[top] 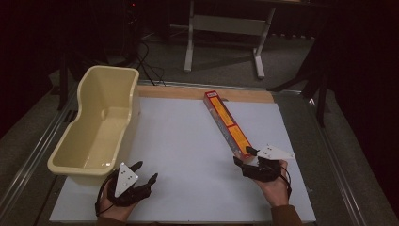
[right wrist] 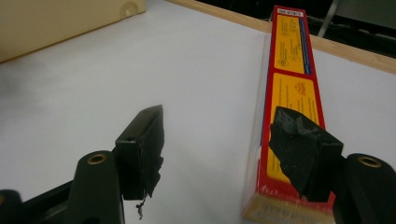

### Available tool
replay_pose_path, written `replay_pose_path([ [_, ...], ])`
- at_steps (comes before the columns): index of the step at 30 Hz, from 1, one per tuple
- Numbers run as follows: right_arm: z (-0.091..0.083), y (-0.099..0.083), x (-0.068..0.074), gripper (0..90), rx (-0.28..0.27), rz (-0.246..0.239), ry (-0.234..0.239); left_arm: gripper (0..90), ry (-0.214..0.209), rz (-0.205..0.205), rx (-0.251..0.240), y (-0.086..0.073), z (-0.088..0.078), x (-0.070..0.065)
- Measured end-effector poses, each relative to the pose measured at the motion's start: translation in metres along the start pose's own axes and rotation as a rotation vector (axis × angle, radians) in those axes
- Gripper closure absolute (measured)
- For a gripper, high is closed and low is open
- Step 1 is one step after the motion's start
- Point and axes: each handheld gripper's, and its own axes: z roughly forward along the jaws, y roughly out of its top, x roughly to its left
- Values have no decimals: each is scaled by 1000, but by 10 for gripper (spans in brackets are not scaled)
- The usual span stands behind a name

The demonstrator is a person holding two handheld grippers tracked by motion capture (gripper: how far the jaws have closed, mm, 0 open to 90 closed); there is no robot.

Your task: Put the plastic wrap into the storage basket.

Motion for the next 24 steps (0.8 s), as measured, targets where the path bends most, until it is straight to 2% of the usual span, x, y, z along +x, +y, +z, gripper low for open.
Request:
replay_pose_path([
  [9, 22, 20, -15, 339, 32, -31, -34, 361, 3, -5, 0, 0, 0, 0],
  [10, 28, 23, -20, 335, 54, -35, -45, 361, 2, -5, 2, 0, 0, 0],
  [16, 46, 29, -33, 315, 103, -48, -76, 361, 2, -8, 0, 0, 0, 1],
  [21, 56, 33, -42, 291, 125, -34, -68, 360, -9, -7, 20, -1, 2, 1],
  [24, 67, 35, -50, 280, 158, -27, -70, 361, -15, -2, 20, 0, 2, 1],
])
